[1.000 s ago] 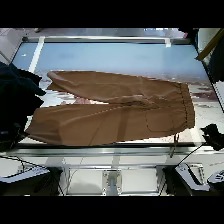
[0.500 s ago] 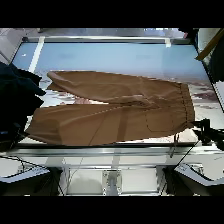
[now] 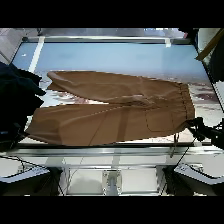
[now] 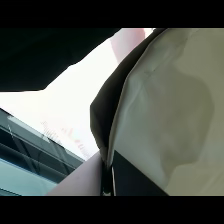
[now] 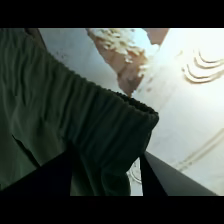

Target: Fold the clothes and pants, and hang the long-sleeved shirts on hangers.

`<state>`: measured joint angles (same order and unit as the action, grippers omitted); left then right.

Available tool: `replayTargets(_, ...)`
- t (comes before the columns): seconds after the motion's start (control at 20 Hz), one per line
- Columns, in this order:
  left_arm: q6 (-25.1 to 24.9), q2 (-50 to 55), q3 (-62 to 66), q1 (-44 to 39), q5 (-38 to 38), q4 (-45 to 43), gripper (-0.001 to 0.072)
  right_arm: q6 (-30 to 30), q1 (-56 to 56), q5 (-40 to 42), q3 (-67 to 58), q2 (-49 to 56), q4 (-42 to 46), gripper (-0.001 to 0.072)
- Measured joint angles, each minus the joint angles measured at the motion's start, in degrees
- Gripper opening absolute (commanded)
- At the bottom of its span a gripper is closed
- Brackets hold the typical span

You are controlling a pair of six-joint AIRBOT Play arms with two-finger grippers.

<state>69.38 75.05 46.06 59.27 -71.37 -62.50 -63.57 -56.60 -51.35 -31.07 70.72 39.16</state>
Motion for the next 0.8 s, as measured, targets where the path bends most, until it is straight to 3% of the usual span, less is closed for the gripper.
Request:
replayTargets(0.05, 0.00, 0.00, 0.00, 0.00, 0.04, 0.00, 0.0016, 0.02, 0.04, 0.33, 0.00, 0.04, 0.02, 0.0374)
replayTargets(0.15, 0.00, 0.00, 0.00, 0.00, 0.42, 0.00, 0.0015, 0.04, 0.15, 1.55, 0.00, 0.09, 0.02, 0.0124)
replayTargets(0.2, 0.00, 0.00, 0.00, 0.00, 0.46, 0.00, 0.0015, 0.07, 0.15, 2.12, 0.00, 0.09, -0.04, 0.0032)
replayTargets(0.5, -0.02, -0.57, 0.94, 0.00, 1.16, 0.00, 0.0014, 0.20, 0.15, 2.23, -0.17, -1.60, 0.57, 0.0030)
replayTargets(0.8, -0.37, -7.50, 6.60, -0.02, -1.27, -2.34, 0.0014, -3.02, 0.17, -10.47, -5.11, -15.02, 12.00, 0.0029)
